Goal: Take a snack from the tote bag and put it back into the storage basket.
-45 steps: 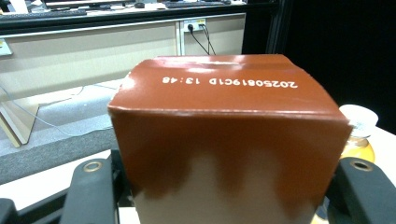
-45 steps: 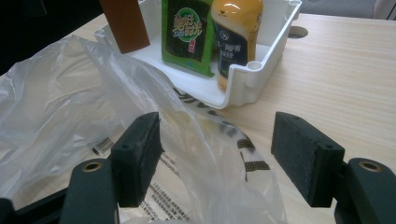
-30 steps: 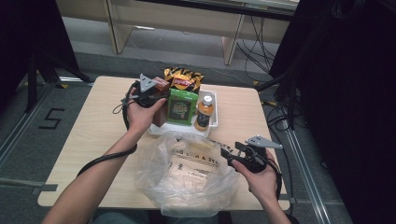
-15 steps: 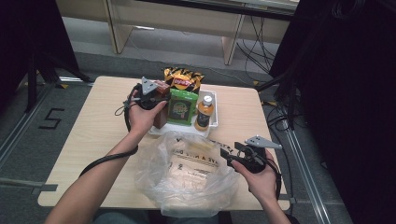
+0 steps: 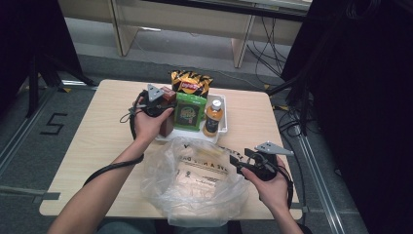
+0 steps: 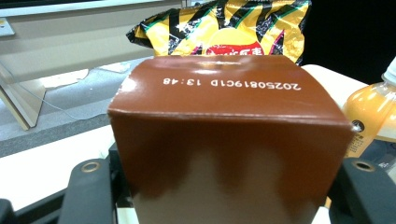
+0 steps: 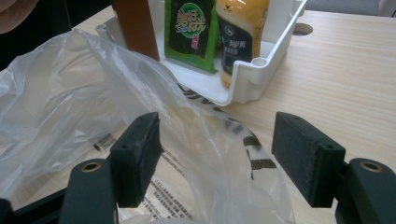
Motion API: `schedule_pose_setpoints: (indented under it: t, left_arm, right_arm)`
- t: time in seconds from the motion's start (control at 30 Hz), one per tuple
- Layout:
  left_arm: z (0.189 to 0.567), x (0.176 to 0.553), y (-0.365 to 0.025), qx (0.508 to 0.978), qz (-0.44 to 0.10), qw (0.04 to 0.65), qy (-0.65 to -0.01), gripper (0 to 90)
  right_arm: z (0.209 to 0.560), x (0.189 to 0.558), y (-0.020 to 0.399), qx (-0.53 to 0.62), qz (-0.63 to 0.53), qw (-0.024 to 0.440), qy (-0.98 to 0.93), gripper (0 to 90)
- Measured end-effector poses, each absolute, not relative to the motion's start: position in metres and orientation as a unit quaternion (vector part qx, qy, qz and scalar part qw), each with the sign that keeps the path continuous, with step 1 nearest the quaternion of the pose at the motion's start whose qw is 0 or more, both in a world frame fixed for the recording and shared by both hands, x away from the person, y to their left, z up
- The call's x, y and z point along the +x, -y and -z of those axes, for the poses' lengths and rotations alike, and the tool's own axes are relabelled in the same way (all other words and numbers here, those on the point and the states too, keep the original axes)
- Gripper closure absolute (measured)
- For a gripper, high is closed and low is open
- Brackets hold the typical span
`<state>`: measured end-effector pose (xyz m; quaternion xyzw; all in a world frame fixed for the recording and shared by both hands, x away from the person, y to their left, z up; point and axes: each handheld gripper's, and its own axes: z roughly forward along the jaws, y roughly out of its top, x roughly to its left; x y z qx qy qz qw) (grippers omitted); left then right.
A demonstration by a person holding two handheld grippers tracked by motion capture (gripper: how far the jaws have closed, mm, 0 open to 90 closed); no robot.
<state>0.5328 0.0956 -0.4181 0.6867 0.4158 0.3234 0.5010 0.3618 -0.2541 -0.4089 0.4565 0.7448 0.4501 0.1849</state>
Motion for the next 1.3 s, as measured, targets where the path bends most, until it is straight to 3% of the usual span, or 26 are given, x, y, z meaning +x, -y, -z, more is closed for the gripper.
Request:
schedule_pose_setpoints:
  t: [0.63,1.3]
  left_arm:
    - [0.425,0.535,-0.097,0.694,-0.317,0.493,-0.418,32.0]
    - [0.421,0.532,-0.106,0.704,-0.279,0.503,-0.417,14.9]
  right_arm:
    - [0.408,0.361,0.253,0.458,-0.446,0.182,-0.747,33.3]
    - [0.404,0.364,0.245,0.455,-0.448,0.181,-0.748,31.9]
